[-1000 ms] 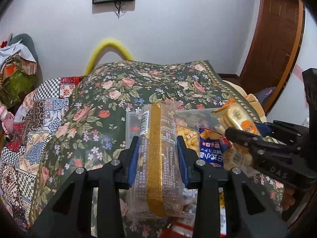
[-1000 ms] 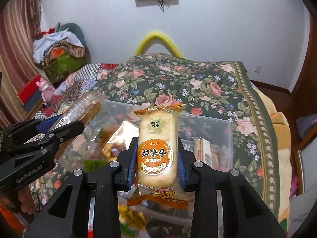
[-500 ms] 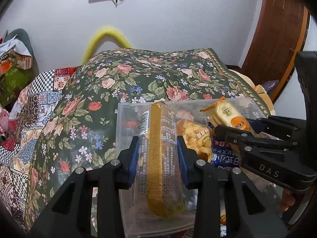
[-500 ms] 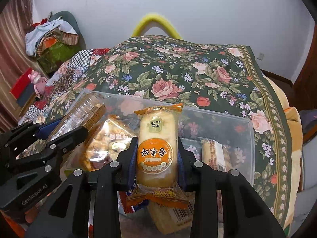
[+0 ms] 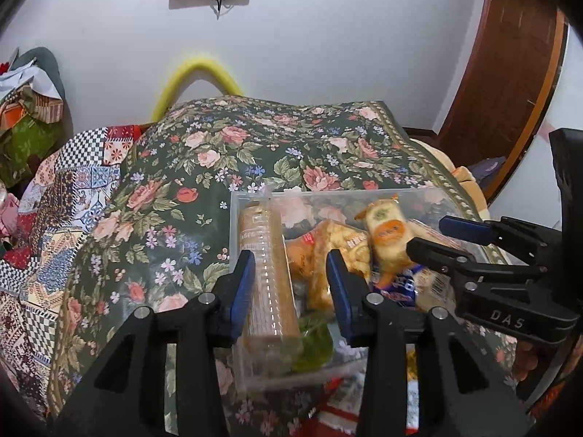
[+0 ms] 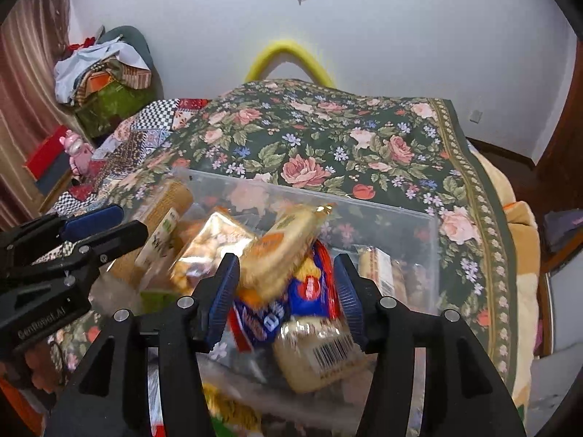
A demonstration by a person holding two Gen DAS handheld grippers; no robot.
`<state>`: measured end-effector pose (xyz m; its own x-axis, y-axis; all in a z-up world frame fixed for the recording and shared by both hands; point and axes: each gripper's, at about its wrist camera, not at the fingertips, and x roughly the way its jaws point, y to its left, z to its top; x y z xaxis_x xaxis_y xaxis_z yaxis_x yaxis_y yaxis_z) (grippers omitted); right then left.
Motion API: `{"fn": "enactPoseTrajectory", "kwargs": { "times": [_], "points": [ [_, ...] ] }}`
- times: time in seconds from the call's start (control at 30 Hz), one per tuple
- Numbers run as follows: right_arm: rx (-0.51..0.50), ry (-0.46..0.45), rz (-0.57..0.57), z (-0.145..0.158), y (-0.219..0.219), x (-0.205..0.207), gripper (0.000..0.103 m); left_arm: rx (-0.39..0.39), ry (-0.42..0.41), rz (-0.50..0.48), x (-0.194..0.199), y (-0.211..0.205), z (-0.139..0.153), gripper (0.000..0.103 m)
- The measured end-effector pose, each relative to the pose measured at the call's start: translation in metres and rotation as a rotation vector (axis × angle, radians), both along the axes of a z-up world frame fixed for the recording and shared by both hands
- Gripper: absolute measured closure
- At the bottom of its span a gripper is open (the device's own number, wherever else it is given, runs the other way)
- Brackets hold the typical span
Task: Organize snacks
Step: 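Carry the cake with right tool while left tool carries the long wafer into the box, then open both tools to release the cake and wafer into the box, then grasp the red chip bag with left tool while right tool grasps the yellow-white bag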
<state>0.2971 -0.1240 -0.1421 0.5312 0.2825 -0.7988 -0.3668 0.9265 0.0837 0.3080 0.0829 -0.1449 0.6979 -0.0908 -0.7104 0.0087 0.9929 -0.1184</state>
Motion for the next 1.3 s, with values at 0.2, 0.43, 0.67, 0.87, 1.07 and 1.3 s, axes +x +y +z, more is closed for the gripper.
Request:
{"fn": "enactPoseTrajectory", "kwargs": {
  "times": [0.2,0.43,0.67,0.87,1.07,1.3],
  "points": [
    [0.022,-0.031,0.007,0.017,-0.016,-0.030,0.047,0.010,-0.025,-0.028,-0.034,-0.008,0.018,0.042],
    [0.044,-0.041,0.006,0.024,-0.032,-0.065,0.046,0.033,-0.019,-0.096,-0.081,-0.026,0.024,0.038],
    [0.077,-0.002,-0.004,0.014,-0.046,-0.093,0.044,0.022,0.023,-0.099,-0.119,-0.028,0.012,0.037],
    [0.078,0.032,-0.007,0.001,-0.051,-0.113,0.041,0.014,0.092,-0.081,-0.139,-0.015,-0.019,0.036],
    [0.050,0.079,0.002,-0.021,-0.047,-0.112,0.041,0.003,0.167,-0.086,-0.129,-0.017,-0.052,0.036],
    [0.047,0.170,0.020,-0.049,-0.040,-0.101,0.041,0.032,0.108,-0.099,-0.109,-0.034,-0.058,0.036]
  ]
}}
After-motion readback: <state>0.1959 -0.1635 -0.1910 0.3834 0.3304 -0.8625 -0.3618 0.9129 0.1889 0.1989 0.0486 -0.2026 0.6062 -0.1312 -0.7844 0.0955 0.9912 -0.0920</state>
